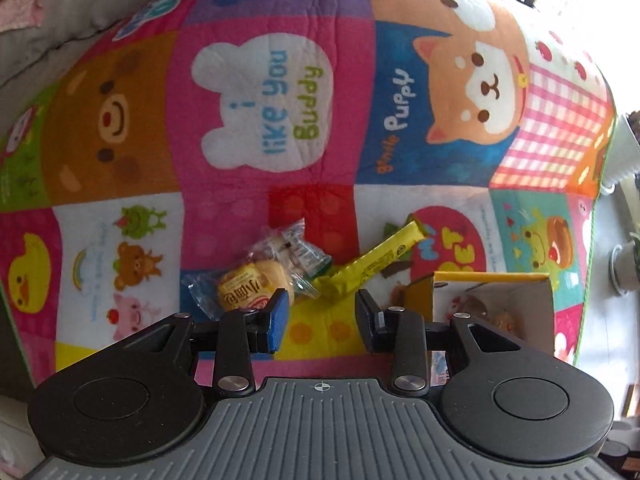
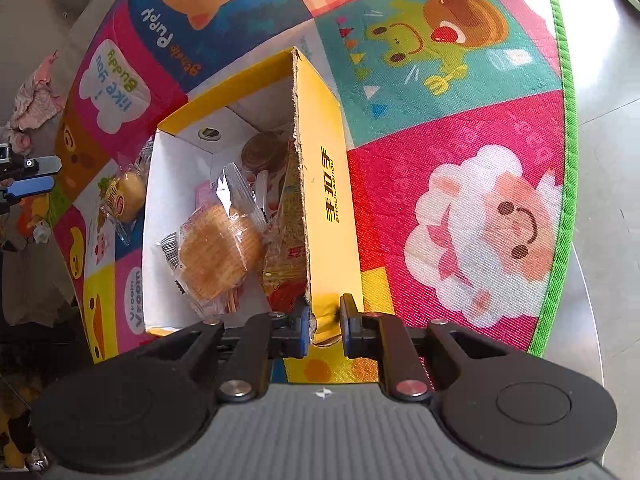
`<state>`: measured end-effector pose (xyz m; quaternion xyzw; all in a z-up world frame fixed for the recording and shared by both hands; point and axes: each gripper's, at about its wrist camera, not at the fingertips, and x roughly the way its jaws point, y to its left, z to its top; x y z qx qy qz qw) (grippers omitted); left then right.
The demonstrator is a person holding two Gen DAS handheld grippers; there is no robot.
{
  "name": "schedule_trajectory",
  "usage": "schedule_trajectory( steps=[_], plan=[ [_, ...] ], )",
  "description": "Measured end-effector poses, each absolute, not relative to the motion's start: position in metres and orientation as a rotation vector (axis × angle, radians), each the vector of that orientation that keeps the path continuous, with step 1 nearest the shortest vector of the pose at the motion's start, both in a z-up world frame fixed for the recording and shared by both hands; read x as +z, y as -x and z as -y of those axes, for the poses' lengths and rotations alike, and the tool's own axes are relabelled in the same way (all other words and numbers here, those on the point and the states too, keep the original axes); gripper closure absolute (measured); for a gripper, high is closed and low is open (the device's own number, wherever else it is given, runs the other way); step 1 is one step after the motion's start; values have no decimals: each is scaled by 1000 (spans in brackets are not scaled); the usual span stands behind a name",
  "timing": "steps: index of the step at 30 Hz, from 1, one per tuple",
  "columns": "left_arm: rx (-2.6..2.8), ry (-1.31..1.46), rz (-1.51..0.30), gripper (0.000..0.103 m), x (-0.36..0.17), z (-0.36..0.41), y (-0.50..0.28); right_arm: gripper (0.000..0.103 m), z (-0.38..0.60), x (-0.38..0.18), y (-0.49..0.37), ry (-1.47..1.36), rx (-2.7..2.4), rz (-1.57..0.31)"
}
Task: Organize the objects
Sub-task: 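Move the left gripper to the yellow snack bar and grasp it, then lift the yellow snack bar with the left gripper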
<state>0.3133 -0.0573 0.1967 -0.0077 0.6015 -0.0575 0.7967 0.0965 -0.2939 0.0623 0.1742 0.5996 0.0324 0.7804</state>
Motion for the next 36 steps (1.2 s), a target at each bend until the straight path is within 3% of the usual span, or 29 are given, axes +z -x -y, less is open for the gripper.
schedule_trajectory(
  steps=[11, 16, 18, 20, 36],
  plan=[
    [-768, -505, -1224, 61, 114, 126, -343, 89, 275, 55, -108, -287, -42, -1369],
    [-679, -486, -1241, 62, 84, 135, -362, 88, 275, 52, -107, -316, -76, -1372],
    [-676, -474, -1232, 62, 81, 139, -366, 87, 277, 50, -107, -330, -78, -1376],
    [-698, -465, -1227, 69, 79, 145, -368, 87, 278, 48, -108, -332, -78, -1381],
    [-670, -410, -1255, 75, 75, 157, -377, 87, 277, 51, -111, -294, -19, -1406]
  ],
)
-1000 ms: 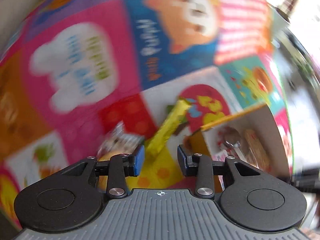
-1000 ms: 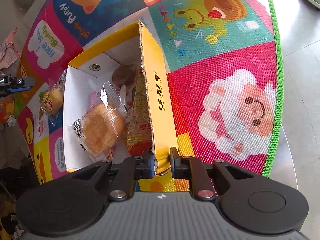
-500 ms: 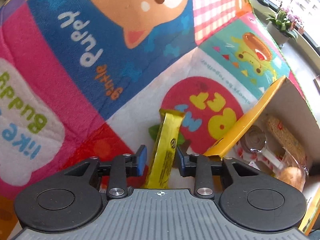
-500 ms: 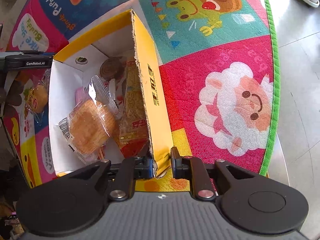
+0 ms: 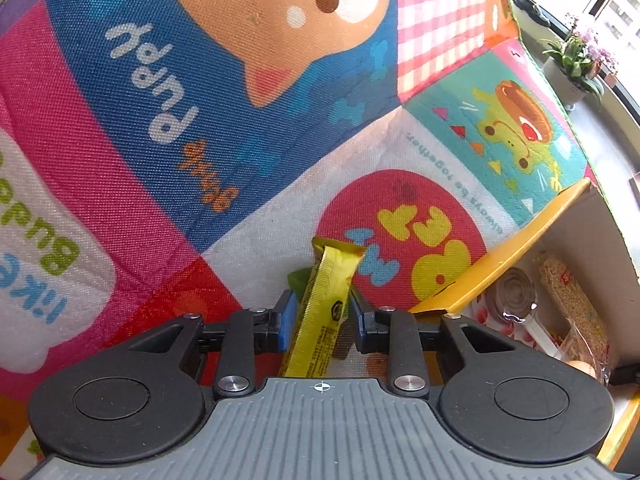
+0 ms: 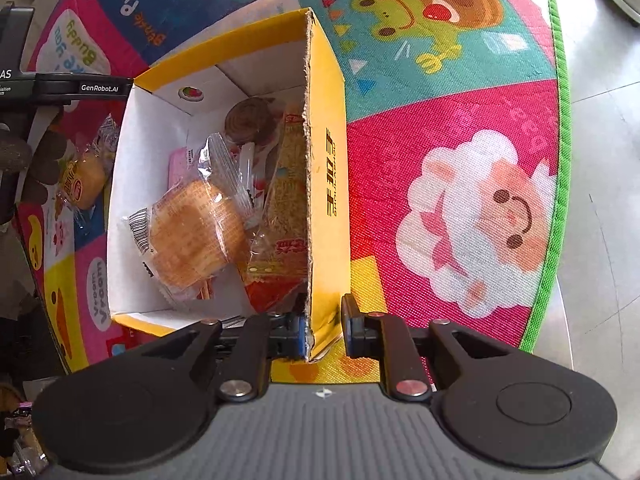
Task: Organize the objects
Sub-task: 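Lift the yellow snack bar with the left gripper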
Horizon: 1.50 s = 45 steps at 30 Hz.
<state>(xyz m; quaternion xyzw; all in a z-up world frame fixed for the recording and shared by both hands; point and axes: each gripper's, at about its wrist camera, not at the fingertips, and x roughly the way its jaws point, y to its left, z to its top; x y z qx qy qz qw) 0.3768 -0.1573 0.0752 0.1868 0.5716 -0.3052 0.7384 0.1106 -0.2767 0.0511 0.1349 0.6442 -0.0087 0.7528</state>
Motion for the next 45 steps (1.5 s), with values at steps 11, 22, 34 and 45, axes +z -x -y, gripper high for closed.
schedule_trajectory(
  steps=[11, 22, 34, 45],
  plan=[
    [-773, -555, -1252, 71, 70, 157, -351, 87, 277, 52, -110, -284, -15, -1405],
    [-783, -691, -1228, 67, 59, 170, -336, 87, 277, 53, -106, -283, -21, -1391],
    [-627, -443, -1447, 77, 90, 111, -262, 87, 272, 55, -108, -229, -7, -1407],
    [-257, 46, -1514, 77, 146, 26, -125, 88, 247, 52, -130, -26, 115, -1414]
  ],
)
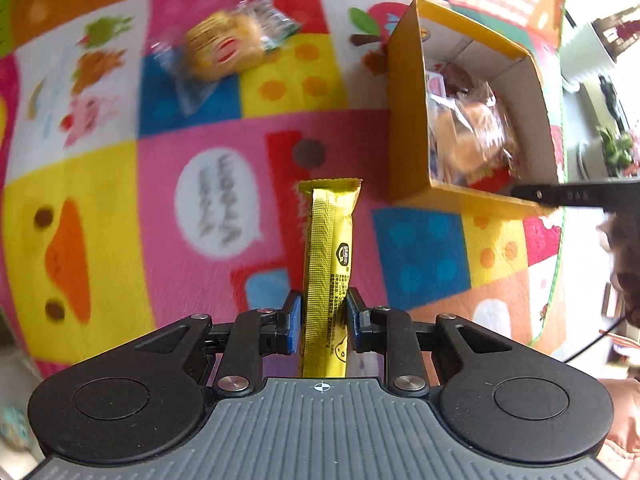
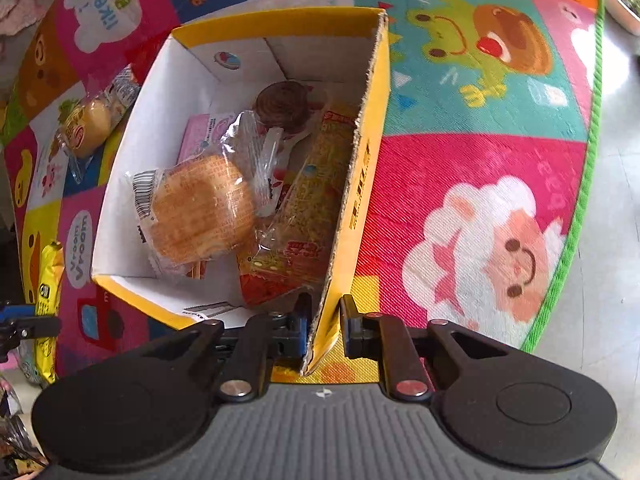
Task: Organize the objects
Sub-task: 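Lift the yellow snack bar with the left gripper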
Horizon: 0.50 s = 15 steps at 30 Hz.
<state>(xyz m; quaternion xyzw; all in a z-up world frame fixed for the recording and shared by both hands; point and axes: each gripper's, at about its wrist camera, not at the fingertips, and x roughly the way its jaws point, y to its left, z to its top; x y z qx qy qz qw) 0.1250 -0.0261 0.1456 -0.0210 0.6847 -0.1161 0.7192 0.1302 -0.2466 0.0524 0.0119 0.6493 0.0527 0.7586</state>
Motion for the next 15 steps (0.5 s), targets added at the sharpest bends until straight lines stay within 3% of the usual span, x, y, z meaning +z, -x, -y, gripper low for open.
schedule_trajectory(
  steps=[8, 15],
  plan=[
    [-162, 72, -1484, 77, 179, 10, -104, 88, 219, 49, -149, 46, 189, -1367],
    [-185, 66, -1546, 77, 173, 19, -121, 87, 230, 52, -132, -5, 172, -1373]
  ],
)
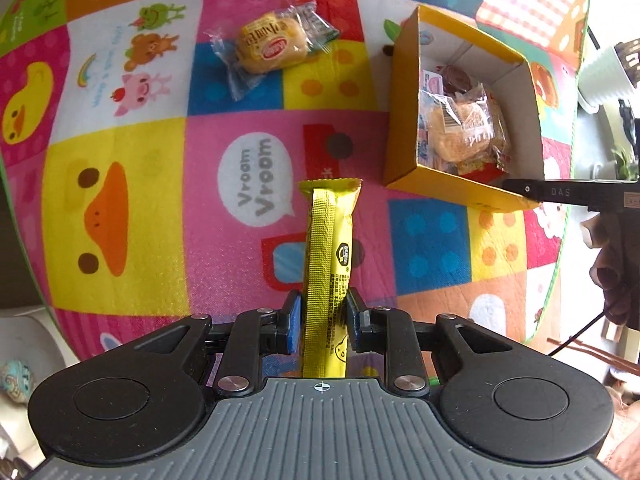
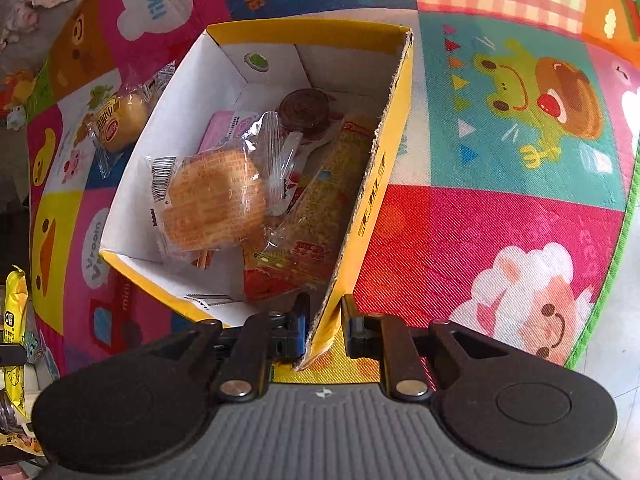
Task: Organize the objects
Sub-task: 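Lift the yellow snack bar with the left gripper, then carry the yellow bar over the box and open the left gripper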
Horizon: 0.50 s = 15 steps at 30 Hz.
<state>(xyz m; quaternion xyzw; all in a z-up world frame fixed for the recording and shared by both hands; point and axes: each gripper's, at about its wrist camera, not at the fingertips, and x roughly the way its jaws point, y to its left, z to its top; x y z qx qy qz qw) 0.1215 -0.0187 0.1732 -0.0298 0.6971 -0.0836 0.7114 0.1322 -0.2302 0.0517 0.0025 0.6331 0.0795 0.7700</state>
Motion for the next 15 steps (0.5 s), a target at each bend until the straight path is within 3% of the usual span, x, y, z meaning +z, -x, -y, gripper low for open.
schedule_trajectory(
  steps=[15],
  plan=[
    [-426, -155, -1615, 77, 187, 75, -166, 87, 244, 61, -117, -202, 42, -1312]
  ],
)
